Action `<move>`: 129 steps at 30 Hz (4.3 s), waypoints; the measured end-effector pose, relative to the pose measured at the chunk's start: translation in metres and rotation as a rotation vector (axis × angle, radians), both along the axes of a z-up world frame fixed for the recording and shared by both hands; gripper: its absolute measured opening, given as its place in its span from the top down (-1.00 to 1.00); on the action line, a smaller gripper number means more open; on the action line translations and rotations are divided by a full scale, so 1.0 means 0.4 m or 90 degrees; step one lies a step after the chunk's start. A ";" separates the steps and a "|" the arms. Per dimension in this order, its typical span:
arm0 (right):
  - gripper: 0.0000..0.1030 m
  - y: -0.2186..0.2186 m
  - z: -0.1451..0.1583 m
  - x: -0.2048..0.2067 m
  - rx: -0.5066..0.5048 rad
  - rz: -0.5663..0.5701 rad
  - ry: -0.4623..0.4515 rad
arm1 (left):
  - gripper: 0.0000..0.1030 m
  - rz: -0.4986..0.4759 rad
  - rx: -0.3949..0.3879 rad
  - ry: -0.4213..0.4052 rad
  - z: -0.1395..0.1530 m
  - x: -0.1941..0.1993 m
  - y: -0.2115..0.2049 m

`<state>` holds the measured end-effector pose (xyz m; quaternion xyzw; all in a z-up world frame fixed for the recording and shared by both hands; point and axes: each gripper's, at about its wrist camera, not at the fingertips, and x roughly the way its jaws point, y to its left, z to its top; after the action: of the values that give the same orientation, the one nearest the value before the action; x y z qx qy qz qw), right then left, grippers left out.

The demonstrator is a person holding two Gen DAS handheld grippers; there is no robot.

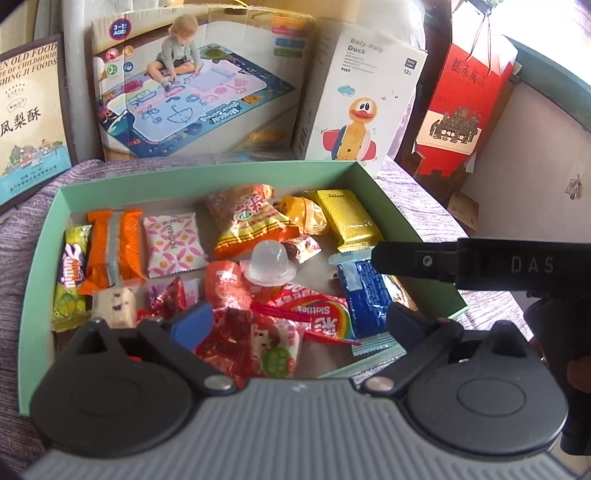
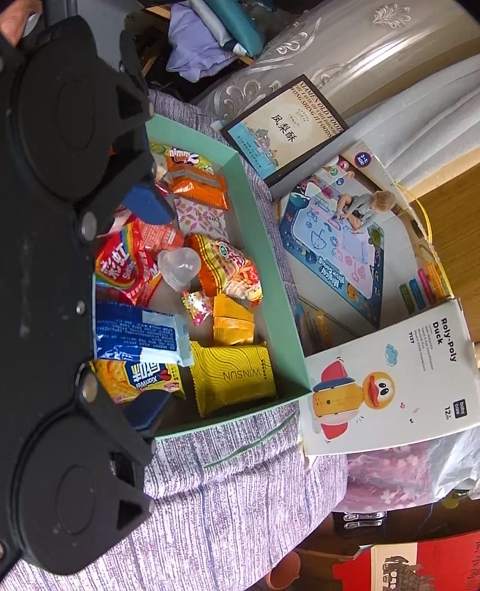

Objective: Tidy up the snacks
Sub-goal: 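Carry the pink-white candy and blue bar into the green box and open both grippers, then grasp the pink-blue candy with the left gripper while the right grasps the small orange candy, then lower the pink-blue and orange candies into the green box and open both grippers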

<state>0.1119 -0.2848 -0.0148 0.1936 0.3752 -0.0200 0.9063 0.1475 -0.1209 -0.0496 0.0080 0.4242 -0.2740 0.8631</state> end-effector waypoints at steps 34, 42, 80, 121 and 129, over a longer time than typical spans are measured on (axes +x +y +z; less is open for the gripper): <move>-1.00 0.266 0.034 -0.114 -0.027 0.089 0.027 | -1.00 0.090 0.021 0.011 -0.007 -0.174 0.333; -0.97 0.363 -0.045 -0.063 0.012 0.118 0.071 | -1.00 0.154 0.059 0.043 -0.101 -0.138 0.462; 0.63 0.325 -0.169 -0.038 0.027 0.102 0.161 | -0.07 -0.116 0.085 0.030 -0.152 -0.128 0.331; 0.63 0.048 0.056 -0.080 0.062 -0.001 -0.021 | 0.46 -0.069 -0.003 -0.051 0.106 -0.042 0.068; 0.63 -0.037 0.033 0.029 0.059 -0.026 -0.013 | 0.46 -0.080 0.000 -0.029 0.055 0.058 -0.053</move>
<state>0.1234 -0.2996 -0.0018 0.2428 0.3626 -0.0189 0.8996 0.1708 -0.1421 -0.0277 0.0406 0.4027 -0.3273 0.8538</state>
